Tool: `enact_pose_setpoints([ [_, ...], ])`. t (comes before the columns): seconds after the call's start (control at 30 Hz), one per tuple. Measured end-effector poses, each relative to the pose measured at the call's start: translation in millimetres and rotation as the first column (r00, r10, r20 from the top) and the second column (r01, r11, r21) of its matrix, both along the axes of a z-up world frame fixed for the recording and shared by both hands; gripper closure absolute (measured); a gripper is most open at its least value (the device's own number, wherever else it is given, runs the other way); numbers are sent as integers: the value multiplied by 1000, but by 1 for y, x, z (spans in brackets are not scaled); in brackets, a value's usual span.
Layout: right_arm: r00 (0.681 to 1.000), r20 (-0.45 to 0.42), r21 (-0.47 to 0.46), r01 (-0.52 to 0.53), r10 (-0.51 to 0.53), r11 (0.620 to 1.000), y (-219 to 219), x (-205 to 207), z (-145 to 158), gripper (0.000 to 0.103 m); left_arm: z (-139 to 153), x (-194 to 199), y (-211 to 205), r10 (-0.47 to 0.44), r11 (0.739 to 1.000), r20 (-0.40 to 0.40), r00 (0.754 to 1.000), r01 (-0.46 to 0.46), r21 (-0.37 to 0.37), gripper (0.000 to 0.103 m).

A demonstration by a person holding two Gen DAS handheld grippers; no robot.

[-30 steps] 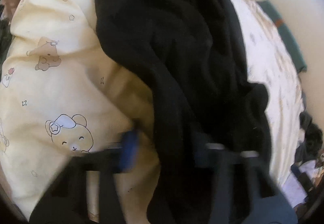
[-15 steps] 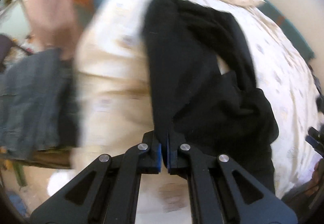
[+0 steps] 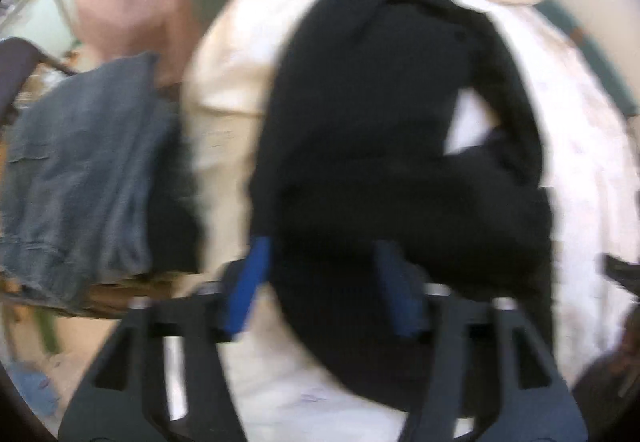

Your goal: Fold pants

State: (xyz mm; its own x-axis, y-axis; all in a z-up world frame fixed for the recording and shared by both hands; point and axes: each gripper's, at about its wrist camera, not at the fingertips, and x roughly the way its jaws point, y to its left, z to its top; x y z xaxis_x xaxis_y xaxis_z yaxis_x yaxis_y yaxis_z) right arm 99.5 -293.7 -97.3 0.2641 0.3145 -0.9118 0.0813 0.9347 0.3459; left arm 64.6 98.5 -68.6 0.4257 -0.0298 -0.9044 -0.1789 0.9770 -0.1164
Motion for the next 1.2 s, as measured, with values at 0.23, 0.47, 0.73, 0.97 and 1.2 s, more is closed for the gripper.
enact_pose_setpoints([
  [0.23, 994, -64, 10, -84, 84, 996, 44, 7, -32, 28, 12, -1, -18, -51, 999, 52, 997, 51, 10, 34],
  [0.47, 979, 23, -35, -203, 204, 979, 92, -25, -20, 100, 15, -9, 3, 21, 1000, 62, 998, -20, -20, 34],
  [0.73, 910, 65, 318, -408, 410, 856, 171, -155, 35, 100, 26, -13, 3, 11, 1000, 104, 995, -8, -25, 34],
  [0.97, 791, -41, 543, -495, 611, 678, 261, -228, -8, 100, 26, -13, -4, -3, 999, 104, 995, 7, -37, 34],
  [1.2, 805, -230, 413, -428, 546, 804, 247, -214, -33, 33, 20, -18, 5, 7, 999, 53, 999, -4, -48, 34],
])
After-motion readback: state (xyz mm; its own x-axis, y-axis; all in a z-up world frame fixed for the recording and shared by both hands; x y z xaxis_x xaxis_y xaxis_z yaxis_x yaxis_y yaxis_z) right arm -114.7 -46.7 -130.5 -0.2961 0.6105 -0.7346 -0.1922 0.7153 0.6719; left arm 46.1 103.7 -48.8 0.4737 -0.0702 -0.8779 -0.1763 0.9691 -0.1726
